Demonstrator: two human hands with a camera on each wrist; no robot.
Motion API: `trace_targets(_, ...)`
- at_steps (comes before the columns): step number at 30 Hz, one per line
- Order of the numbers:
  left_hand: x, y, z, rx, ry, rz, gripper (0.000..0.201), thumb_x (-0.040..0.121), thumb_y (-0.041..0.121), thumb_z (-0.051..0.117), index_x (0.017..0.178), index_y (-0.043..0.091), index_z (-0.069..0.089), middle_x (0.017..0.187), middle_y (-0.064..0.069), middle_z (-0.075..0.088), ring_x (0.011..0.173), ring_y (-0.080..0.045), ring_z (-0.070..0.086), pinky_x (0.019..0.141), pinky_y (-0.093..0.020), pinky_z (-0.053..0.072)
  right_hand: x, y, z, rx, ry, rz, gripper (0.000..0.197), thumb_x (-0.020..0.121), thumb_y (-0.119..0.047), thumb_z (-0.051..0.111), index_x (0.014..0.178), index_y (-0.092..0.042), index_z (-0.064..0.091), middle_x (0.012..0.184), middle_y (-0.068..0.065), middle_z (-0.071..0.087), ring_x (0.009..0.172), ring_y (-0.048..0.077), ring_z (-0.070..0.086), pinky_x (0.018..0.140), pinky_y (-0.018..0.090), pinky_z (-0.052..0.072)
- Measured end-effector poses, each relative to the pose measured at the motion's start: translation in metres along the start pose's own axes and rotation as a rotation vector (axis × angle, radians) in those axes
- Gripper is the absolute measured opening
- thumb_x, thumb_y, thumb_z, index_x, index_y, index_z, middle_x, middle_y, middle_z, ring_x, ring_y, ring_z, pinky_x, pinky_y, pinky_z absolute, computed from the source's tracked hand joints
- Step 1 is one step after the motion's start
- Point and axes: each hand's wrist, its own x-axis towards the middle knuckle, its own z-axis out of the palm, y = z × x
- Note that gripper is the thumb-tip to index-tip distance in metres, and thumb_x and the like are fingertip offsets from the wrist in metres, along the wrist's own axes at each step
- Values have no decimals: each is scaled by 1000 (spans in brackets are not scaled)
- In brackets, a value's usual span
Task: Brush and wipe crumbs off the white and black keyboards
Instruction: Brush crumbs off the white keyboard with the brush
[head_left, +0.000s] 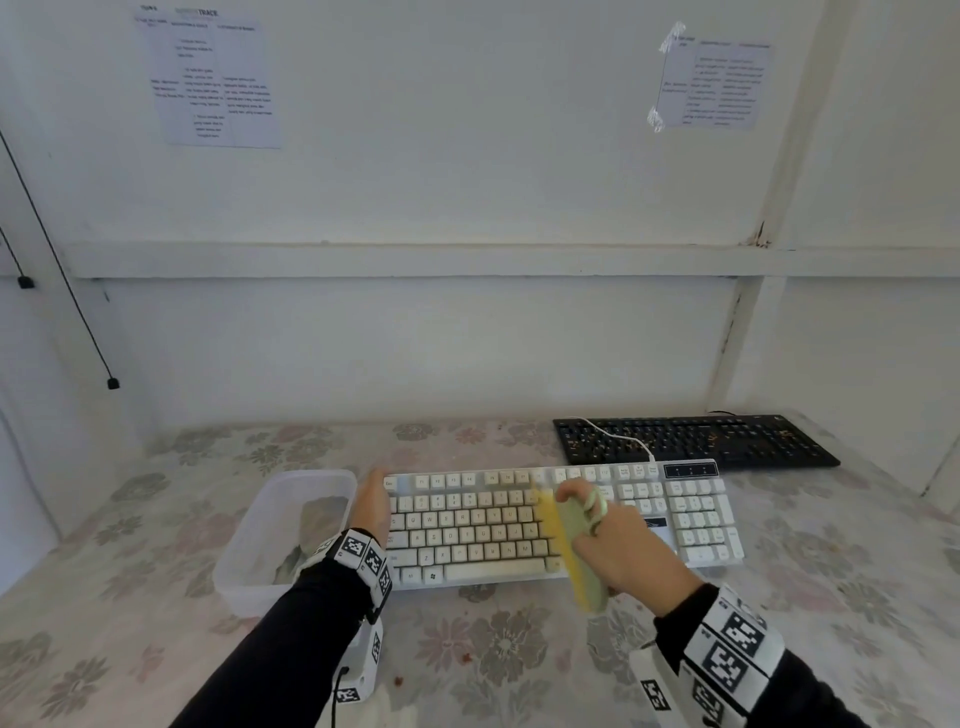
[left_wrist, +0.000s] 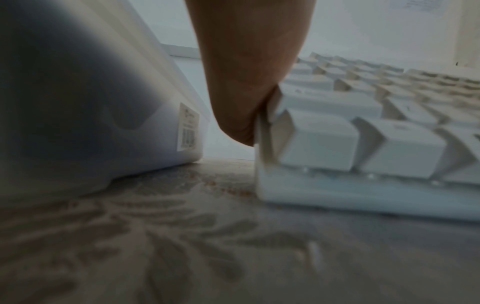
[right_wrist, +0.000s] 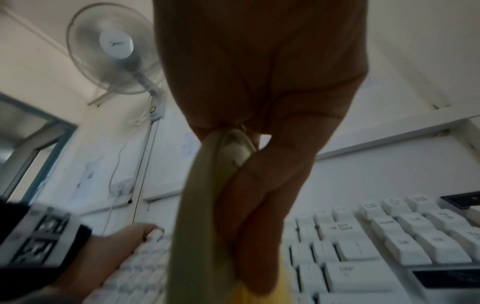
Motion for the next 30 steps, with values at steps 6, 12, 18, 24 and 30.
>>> trace_targets(6,-2,0,-1,-18,-20,-28,47,95,43,31,56,20,45,52,-5,46,46,-21,49,51,-25,44,8,2,-16,80,347,-163,46,87,3,46,122,-27,41,57,0,46,44,9,38,38,16,35)
trace_targets(12,-3,1,2,-33,-2,-22,46,97,43,32,61,18,48,61,-9,51,52,-23,54,57,-27,49,8,12,-6,25,129,-104,54,89,0,44,119,-44,36,60,6,51,44,11,41,39,16,35)
trace_targets(18,-5,2,2,-31,10,0,46,96,40,31,57,20,43,54,-6,45,43,-21,47,48,-22,43,-2,12,-20,26,-55,85,51,84,0,44,113,-41,46,83,2,53,61,14,53,49,23,49)
trace_targets(24,-10,4,3,-52,14,10,49,97,37,30,55,18,43,37,1,46,32,-16,48,41,-15,42,6,18,-21,91,342,-112,59,89,-3,48,135,-38,38,53,-1,46,38,6,38,39,15,34)
trace_targets(30,-13,5,4,-39,34,26,49,99,34,28,56,17,43,35,2,47,32,-14,49,45,-20,43,0,19,-11,28,216,-106,69,89,0,45,141,-41,27,50,-3,42,33,6,39,36,14,31)
